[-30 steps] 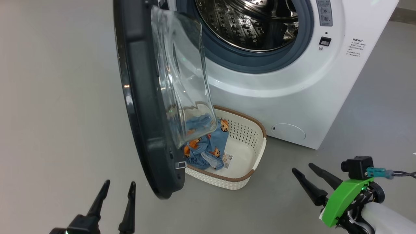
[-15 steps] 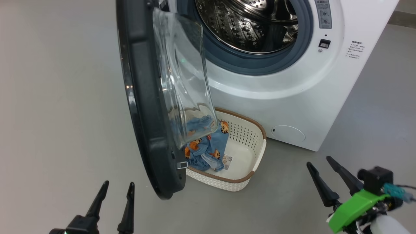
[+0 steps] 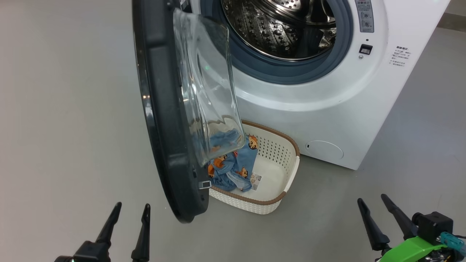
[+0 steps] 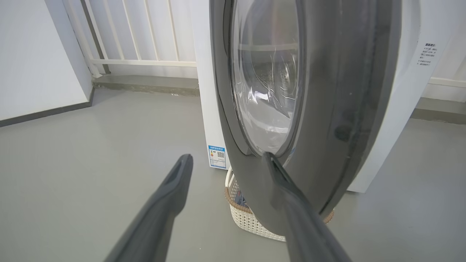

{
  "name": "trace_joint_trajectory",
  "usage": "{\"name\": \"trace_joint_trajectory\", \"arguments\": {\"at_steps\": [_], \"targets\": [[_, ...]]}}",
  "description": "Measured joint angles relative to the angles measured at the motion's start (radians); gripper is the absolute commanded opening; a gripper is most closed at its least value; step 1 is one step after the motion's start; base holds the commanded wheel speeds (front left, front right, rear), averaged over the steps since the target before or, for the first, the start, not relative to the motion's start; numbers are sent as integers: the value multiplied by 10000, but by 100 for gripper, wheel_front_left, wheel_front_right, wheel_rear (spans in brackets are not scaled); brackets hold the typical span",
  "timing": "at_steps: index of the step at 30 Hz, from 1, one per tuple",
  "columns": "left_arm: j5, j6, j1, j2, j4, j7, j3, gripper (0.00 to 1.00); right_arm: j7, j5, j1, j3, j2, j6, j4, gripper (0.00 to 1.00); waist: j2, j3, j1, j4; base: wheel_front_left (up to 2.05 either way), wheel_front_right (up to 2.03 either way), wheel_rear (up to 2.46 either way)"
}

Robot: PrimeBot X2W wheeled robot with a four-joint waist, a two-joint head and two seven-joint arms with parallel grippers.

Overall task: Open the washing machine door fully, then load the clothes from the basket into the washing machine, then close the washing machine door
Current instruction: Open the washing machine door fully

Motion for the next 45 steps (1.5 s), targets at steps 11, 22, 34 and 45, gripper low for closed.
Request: {"name": "trace_joint_trajectory", "arguments": {"at_steps": [11, 22, 34, 45], "targets": [[-594, 132, -292, 4, -1513, -2, 740, 0, 0, -165, 0, -144, 33, 0, -100, 100, 1, -100, 0, 26, 0, 0, 0], [-1214, 201, -911, 8, -4625, -33, -1427, 0, 0, -284, -1, -153, 23, 0, -176, 100, 0, -60, 0, -3, 0, 0, 0], [-1639, 199, -656, 48, -2592, -29, -3553, 0, 0, -282, -32, -125, -8, 0, -165, 100, 1, 62, 1, -147, 0, 0, 0], [-2656, 234, -1219, 44, -562, -29, -3358, 0, 0, -276, -40, -115, -23, 0, -161, 100, 0, 118, 0, -169, 0, 0, 0]]}}
